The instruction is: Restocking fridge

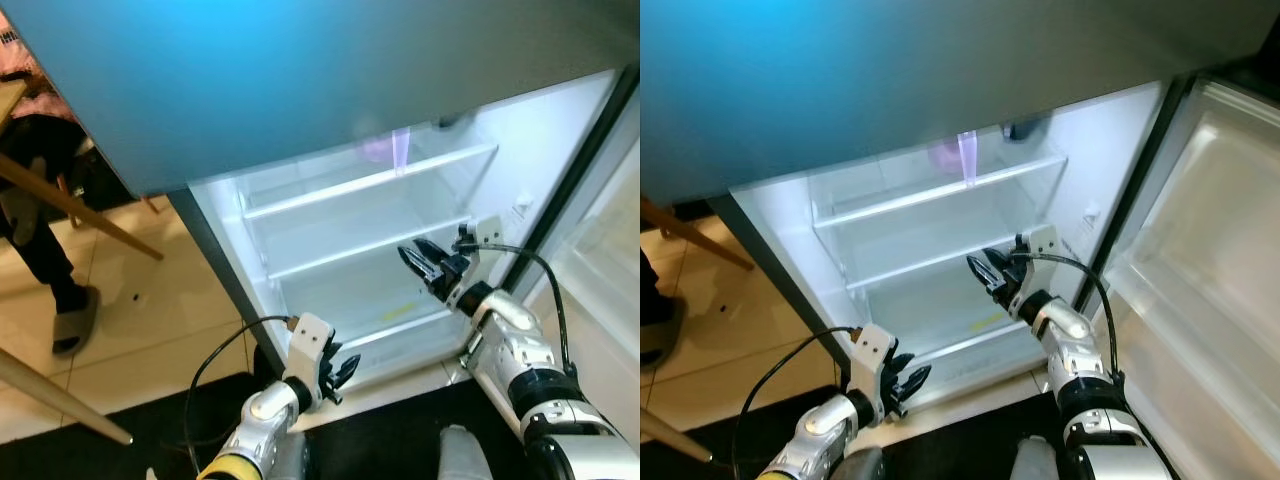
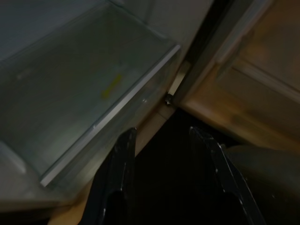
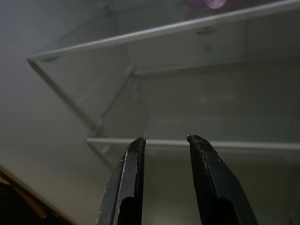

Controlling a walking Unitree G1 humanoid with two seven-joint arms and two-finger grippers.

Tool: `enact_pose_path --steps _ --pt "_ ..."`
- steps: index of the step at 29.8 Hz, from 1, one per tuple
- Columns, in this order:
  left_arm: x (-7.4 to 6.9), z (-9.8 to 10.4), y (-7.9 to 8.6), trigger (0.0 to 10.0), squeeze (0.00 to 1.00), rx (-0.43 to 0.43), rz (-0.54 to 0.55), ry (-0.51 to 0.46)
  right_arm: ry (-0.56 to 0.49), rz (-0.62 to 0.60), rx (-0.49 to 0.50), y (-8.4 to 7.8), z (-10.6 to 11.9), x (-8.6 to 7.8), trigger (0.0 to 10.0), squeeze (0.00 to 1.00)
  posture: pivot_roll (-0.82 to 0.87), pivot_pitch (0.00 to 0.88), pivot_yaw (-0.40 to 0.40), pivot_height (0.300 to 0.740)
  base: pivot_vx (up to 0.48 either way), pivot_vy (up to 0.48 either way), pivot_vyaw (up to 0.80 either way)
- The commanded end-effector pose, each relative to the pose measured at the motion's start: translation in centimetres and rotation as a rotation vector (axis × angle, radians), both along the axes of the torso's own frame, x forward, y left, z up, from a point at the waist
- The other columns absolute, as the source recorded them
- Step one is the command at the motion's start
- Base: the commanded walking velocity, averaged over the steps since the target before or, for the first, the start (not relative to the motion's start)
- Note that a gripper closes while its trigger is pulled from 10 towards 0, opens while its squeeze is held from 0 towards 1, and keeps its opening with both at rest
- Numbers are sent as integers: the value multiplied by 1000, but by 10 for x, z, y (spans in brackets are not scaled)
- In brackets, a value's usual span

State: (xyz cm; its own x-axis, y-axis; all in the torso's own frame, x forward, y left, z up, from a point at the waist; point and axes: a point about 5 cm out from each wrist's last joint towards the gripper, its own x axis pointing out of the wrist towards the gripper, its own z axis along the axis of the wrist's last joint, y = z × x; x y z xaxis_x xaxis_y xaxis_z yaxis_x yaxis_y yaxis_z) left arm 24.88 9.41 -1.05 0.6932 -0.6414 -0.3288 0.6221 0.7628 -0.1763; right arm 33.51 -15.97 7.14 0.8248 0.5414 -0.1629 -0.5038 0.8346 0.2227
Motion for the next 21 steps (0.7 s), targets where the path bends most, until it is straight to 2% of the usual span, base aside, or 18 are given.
enact_pose_path --steps 1,2,4,6,7,8,9,11,12,13,15,16,18,21 --pt "-8 -10 12 10000 0 46 0 44 33 6 -26 0 -10 -6 10000 0 -14 17 50 660 0 0 0" --pt "-14 -18 17 10000 0 84 -13 78 80 9 -34 -2 -22 -14 10000 0 -14 17 50 660 0 0 0" --pt "-14 -18 17 10000 0 84 -13 78 80 9 -34 -2 -22 -14 10000 0 -14 17 50 660 0 0 0" --pt "-27 -34 33 10000 0 141 36 170 218 8 -94 -6 -56 -37 10000 0 -16 8 47 670 0 0 0" --pt "-27 -34 33 10000 0 141 36 170 218 8 -94 -6 -56 -37 10000 0 -16 8 47 670 0 0 0" --pt "-32 -40 41 10000 0 158 74 216 292 -5 -128 -9 -71 -50 10000 0 -19 3 42 675 0 0 0" --pt "-32 -40 41 10000 0 158 74 216 292 -5 -128 -9 -71 -50 10000 0 -19 3 42 675 0 0 0" --pt "-42 -50 53 10000 0 157 170 302 426 -55 -201 -18 -98 -75 10000 0 -20 0 39 685 0 0 0" --pt "-44 -52 56 10000 0 151 195 324 460 -70 -217 -21 -104 -82 10000 0 -22 0 34 690 0 0 0" --pt "-44 -52 56 10000 0 151 195 324 460 -70 -217 -21 -104 -82 10000 0 -22 0 34 690 0 0 0" --pt "-56 -61 63 10000 0 188 240 390 538 -130 -245 -30 -117 -98 10000 0 -22 0 31 700 0 0 0" --pt "-56 -61 63 10000 0 188 240 390 538 -130 -245 -30 -117 -98 10000 0 -22 0 31 700 0 0 0" --pt "-67 -68 69 10000 0 222 270 442 583 -177 -252 -35 -123 -107 10000 0 -28 0 30 710 0 0 0" --pt "-74 -72 73 10000 0 235 298 477 604 -199 -259 -38 -126 -111 10000 0 -29 0 30 715 0 0 0"
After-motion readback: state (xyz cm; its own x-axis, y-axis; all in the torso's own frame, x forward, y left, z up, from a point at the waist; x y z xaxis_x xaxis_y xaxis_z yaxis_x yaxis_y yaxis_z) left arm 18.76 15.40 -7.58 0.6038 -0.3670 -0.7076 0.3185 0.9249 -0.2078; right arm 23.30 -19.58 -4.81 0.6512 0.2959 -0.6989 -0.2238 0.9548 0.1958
